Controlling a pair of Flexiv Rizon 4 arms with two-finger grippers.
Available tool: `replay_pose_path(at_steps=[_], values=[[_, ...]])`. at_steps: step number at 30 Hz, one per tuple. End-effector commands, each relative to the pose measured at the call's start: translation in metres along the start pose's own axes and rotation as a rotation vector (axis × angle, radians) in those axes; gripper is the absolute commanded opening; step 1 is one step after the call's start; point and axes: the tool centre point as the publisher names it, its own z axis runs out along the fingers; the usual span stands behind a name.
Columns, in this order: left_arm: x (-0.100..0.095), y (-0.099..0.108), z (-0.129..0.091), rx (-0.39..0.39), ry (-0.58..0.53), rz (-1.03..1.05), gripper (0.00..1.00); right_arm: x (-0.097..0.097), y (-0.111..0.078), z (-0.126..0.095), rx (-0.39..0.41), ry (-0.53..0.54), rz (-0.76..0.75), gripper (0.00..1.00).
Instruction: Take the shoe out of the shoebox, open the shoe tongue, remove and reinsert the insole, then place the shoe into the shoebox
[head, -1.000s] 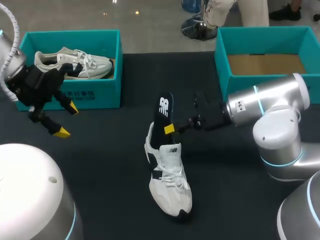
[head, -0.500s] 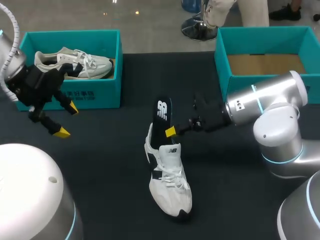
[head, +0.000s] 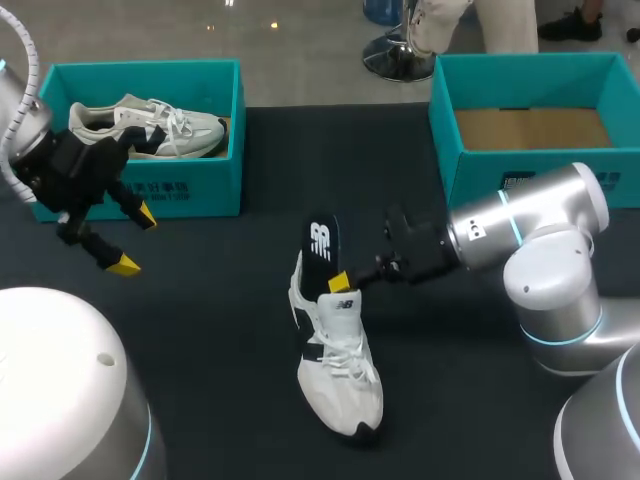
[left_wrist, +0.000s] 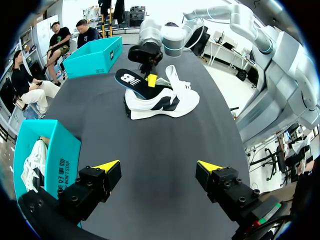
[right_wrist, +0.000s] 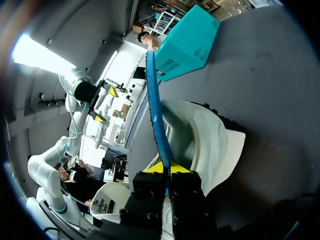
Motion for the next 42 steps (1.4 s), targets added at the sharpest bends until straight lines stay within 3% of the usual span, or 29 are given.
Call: replay_pose_path(at_steps=[1,3,5,11,21,30,36,42], values=[[0.000,0.000,0.000,-0.002,0.000,0.000,1.00,0.001,-0.007,0.002,-0.015,-0.008,0.004,0.04],[0.000,0.000,0.000,-0.002,0.000,0.000,1.00,0.002,-0.005,0.000,-0.018,-0.011,0.001,0.20],[0.000,0.000,0.000,-0.002,0.000,0.000,1.00,0.004,-0.001,-0.002,-0.018,-0.016,-0.005,0.25],[0.000,0.000,0.000,-0.002,0.000,0.000,1.00,0.008,0.010,-0.007,-0.018,-0.028,-0.030,0.25],[0.000,0.000,0.000,-0.002,0.000,0.000,1.00,0.008,0.027,-0.012,-0.007,-0.039,-0.051,0.22],[0.000,0.000,0.000,-0.002,0.000,0.000,1.00,0.008,0.035,-0.015,0.001,-0.045,-0.059,0.00],[0.000,0.000,0.000,-0.002,0.000,0.000,1.00,0.009,0.031,-0.015,0.004,-0.045,-0.057,0.00],[0.000,0.000,0.000,-0.002,0.000,0.000,1.00,0.009,0.015,-0.008,0.012,-0.034,-0.025,0.00]])
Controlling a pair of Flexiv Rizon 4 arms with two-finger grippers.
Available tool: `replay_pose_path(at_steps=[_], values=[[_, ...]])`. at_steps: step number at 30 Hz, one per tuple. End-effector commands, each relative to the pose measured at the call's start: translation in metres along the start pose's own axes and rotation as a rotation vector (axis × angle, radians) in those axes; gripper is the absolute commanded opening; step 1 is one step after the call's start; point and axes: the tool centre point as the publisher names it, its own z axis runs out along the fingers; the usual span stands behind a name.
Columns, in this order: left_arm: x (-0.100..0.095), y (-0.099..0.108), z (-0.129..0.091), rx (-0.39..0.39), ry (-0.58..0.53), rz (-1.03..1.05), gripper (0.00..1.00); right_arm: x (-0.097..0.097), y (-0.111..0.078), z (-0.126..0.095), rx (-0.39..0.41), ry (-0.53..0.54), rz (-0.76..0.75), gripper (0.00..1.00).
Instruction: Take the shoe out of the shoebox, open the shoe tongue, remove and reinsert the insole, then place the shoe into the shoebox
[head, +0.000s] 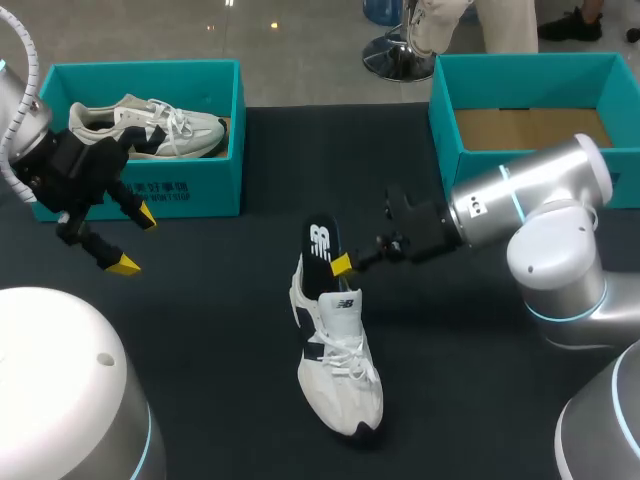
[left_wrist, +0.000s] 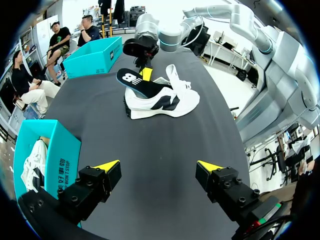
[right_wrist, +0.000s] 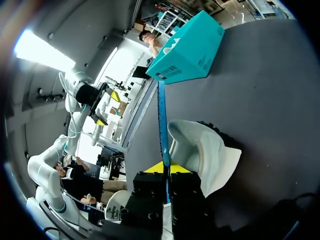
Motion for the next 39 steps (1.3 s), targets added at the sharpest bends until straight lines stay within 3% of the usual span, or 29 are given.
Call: replay_pose_path(at_steps=[1,10,17,18,19,23,35,37,39], values=[[0.000,0.000,0.000,-0.002,0.000,0.000,1.00,0.001,-0.010,0.007,-0.006,0.002,0.013,0.00],[0.000,0.000,0.000,-0.002,0.000,0.000,1.00,0.000,-0.034,0.017,-0.006,0.019,0.056,0.00],[0.000,0.000,0.000,-0.002,0.000,0.000,1.00,0.000,-0.037,0.018,-0.010,0.018,0.072,0.00],[0.000,0.000,0.000,-0.002,0.000,0.000,1.00,0.000,-0.036,0.017,-0.011,0.017,0.071,0.04],[0.000,0.000,0.000,-0.002,0.000,0.000,1.00,0.001,-0.034,0.017,-0.011,0.014,0.068,0.16],[0.000,0.000,0.000,-0.002,0.000,0.000,1.00,0.004,-0.025,0.013,-0.011,0.004,0.052,0.29],[0.000,0.000,0.000,-0.002,0.000,0.000,1.00,0.001,0.002,0.009,0.017,-0.010,0.014,0.24],[0.000,0.000,0.000,-0.002,0.000,0.000,1.00,0.001,0.004,0.008,0.020,-0.011,0.011,0.19],[0.000,0.000,0.000,-0.002,0.000,0.000,1.00,0.000,0.006,0.007,0.022,-0.014,0.009,0.05]])
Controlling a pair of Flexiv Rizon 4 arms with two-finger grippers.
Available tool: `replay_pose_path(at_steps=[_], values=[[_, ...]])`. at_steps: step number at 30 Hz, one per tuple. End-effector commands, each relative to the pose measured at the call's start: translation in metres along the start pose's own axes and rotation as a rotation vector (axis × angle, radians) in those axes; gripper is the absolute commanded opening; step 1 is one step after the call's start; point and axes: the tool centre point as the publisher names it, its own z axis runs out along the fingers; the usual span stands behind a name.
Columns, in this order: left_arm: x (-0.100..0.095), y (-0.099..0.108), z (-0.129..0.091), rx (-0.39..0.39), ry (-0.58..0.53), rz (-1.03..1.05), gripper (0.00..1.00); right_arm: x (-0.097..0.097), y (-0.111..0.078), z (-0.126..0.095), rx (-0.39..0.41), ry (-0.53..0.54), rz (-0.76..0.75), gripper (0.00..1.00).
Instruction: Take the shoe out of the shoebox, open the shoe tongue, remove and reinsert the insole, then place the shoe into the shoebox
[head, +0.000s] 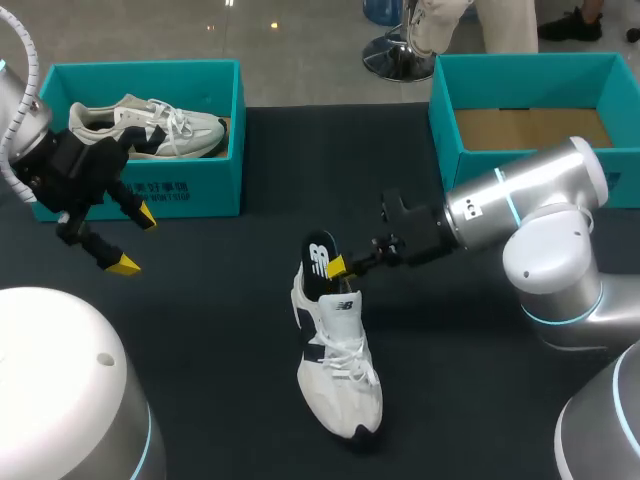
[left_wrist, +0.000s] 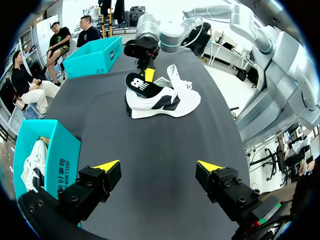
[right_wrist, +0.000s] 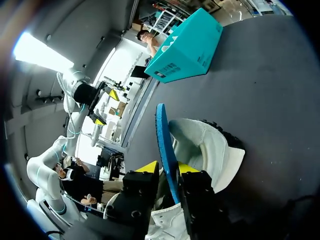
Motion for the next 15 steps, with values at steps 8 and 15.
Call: replay_pose_path(at_steps=[8,15], values=[[0.000,0.000,0.000,-0.002,0.000,0.000,1.00,0.001,0.002,0.000,0.027,-0.009,0.002,0.00],[0.000,0.000,0.000,-0.002,0.000,0.000,1.00,-0.001,-0.015,0.009,0.030,0.008,0.032,0.00]])
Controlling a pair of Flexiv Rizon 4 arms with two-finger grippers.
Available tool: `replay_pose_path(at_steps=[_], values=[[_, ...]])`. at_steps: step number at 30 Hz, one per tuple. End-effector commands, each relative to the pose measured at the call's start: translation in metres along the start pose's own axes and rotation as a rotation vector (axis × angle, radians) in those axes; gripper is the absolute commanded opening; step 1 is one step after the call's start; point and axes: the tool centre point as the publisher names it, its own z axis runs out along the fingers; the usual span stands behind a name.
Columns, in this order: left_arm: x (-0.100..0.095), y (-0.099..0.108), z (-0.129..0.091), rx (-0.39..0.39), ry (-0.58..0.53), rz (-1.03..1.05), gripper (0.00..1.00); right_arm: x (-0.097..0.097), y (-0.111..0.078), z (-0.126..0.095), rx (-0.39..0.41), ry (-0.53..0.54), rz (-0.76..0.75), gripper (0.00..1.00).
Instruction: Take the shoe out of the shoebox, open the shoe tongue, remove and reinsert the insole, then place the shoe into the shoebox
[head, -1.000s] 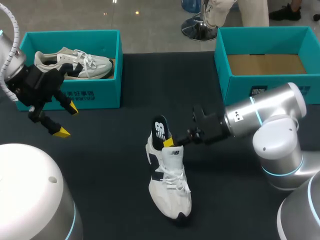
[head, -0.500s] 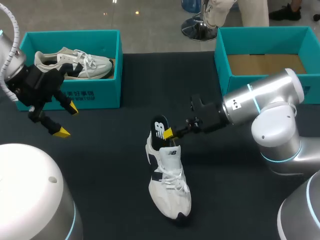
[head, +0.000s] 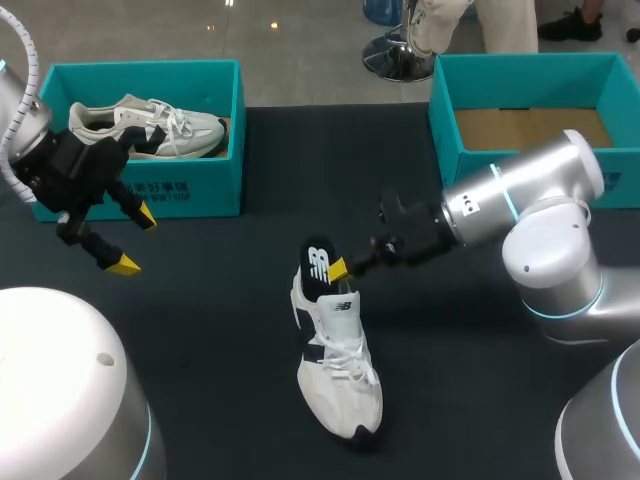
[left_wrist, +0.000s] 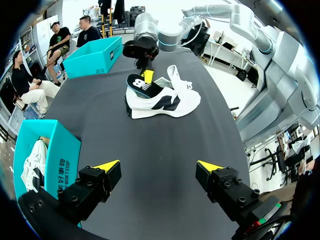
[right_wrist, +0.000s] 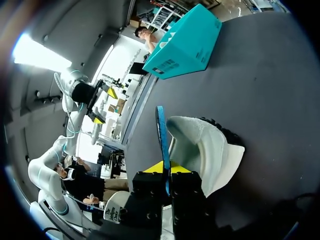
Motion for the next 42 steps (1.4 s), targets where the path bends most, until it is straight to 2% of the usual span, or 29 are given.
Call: replay_pose_path(at_steps=[1,9,16,17,19,20,21,24,33,42], values=[[0.000,0.000,0.000,-0.002,0.000,0.000,1.00,-0.001,-0.011,0.008,-0.006,0.009,0.012,0.00],[0.000,0.000,0.000,-0.002,0.000,0.000,1.00,-0.005,-0.029,0.017,0.002,0.026,0.049,0.00],[0.000,0.000,0.000,-0.002,0.000,0.000,1.00,-0.007,-0.032,0.016,0.001,0.026,0.059,0.00],[0.000,0.000,0.000,-0.002,0.000,0.000,1.00,-0.007,-0.031,0.015,-0.001,0.022,0.057,0.02],[0.000,0.000,0.000,-0.002,0.000,0.000,1.00,-0.006,-0.028,0.012,-0.004,0.018,0.053,0.22],[0.000,0.000,0.000,-0.002,0.000,0.000,1.00,-0.005,-0.026,0.011,-0.005,0.014,0.047,0.26],[0.000,0.000,0.000,-0.002,0.000,0.000,1.00,-0.005,-0.024,0.009,-0.005,0.011,0.044,0.30],[0.000,0.000,0.000,-0.002,0.000,0.000,1.00,-0.003,-0.019,0.005,-0.005,0.004,0.033,0.32],[0.000,0.000,0.000,-0.002,0.000,0.000,1.00,-0.005,-0.005,-0.001,0.009,-0.004,0.010,0.31],[0.000,0.000,0.000,-0.002,0.000,0.000,1.00,-0.007,0.004,-0.003,0.024,-0.007,-0.001,0.24]])
